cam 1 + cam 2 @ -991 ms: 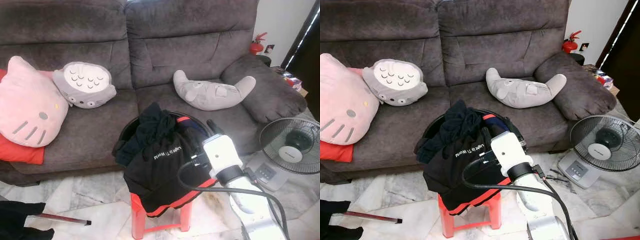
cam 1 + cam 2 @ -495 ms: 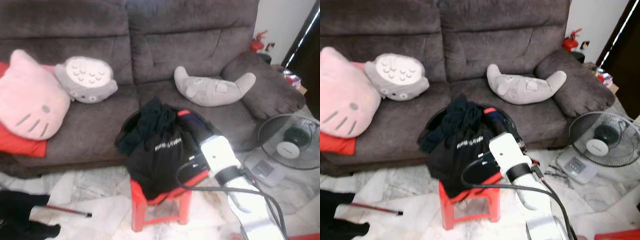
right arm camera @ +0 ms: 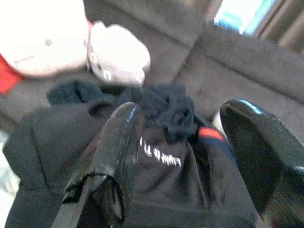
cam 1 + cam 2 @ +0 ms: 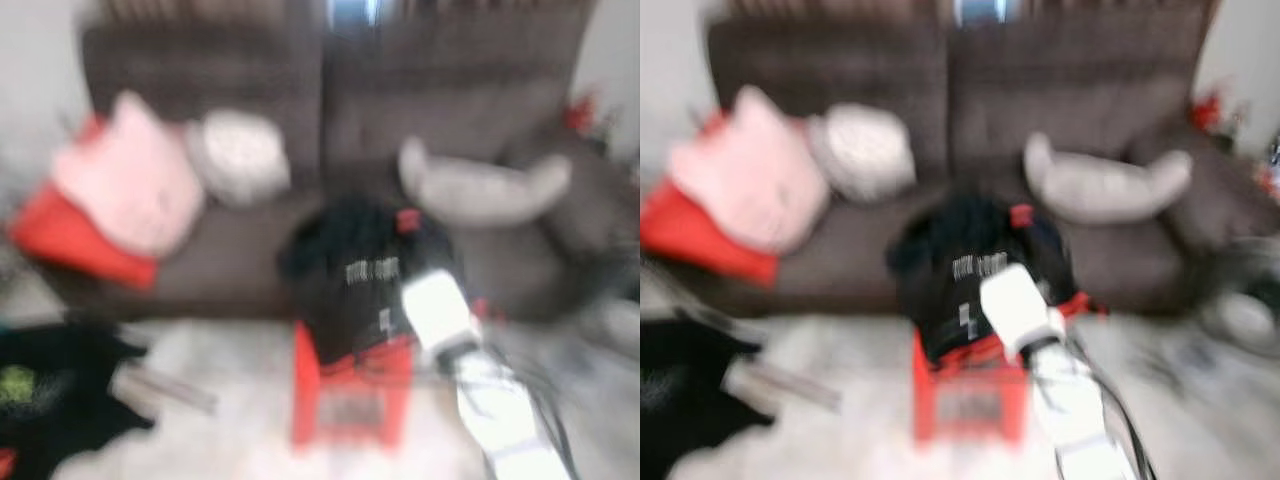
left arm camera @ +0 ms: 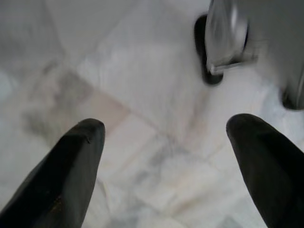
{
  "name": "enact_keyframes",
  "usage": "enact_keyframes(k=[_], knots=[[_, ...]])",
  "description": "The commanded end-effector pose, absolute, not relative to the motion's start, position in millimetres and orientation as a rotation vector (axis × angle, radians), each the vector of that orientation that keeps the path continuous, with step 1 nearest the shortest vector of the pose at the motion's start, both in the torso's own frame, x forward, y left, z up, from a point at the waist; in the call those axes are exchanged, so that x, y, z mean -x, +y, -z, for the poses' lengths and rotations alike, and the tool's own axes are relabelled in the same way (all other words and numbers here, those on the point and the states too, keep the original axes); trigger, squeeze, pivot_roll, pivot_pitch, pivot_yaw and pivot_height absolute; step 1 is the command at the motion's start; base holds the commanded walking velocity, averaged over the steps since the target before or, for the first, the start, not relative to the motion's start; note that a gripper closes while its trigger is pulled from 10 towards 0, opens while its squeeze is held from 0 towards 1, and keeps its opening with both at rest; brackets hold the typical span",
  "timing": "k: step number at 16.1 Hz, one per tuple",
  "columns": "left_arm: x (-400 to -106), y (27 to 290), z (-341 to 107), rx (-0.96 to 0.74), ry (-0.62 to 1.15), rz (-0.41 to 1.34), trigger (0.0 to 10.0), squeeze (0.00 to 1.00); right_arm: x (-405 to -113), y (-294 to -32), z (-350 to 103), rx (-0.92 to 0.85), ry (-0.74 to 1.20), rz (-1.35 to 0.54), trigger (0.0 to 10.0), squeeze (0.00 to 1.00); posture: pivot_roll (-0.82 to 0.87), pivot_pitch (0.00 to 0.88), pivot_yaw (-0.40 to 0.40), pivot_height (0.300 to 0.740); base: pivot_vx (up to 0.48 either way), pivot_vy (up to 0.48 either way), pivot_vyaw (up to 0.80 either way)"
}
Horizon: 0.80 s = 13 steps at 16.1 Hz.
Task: Hang hanger
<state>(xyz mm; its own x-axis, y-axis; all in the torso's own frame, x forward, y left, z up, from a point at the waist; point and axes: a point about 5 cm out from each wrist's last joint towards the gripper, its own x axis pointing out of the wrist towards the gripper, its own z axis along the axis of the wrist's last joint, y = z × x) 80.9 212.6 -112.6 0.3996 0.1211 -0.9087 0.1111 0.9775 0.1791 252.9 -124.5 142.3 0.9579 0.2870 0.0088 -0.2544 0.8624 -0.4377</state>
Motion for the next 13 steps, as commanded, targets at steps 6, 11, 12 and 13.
enact_keyframes(k=[6, 11, 12, 13], knots=[[-90, 211, 111, -0.250, 1.126, -0.001, 10.0, 0.00, -256, -134, -142, 0.502, -0.063, -0.265, 10.0, 0.00, -0.17, 0.048, -0.001, 0.740, 0.000, -0.123, 0.00], [-90, 212, 111, -0.242, 1.127, -0.007, 10.0, 0.00, -258, -137, -143, 0.520, -0.058, -0.261, 10.0, 0.00, -0.17, 0.055, -0.001, 0.740, 0.000, -0.401, 0.00], [-90, 212, 111, -0.241, 1.126, -0.008, 10.0, 0.00, -259, -137, -142, 0.520, -0.058, -0.262, 10.0, 0.00, -0.17, 0.055, -0.001, 0.740, 0.000, -0.398, 0.00], [-90, 212, 111, -0.242, 1.127, -0.008, 10.0, 0.00, -259, -137, -142, 0.529, -0.055, -0.262, 10.0, 0.00, -0.17, 0.055, -0.001, 0.740, 0.000, -0.401, 0.00]])
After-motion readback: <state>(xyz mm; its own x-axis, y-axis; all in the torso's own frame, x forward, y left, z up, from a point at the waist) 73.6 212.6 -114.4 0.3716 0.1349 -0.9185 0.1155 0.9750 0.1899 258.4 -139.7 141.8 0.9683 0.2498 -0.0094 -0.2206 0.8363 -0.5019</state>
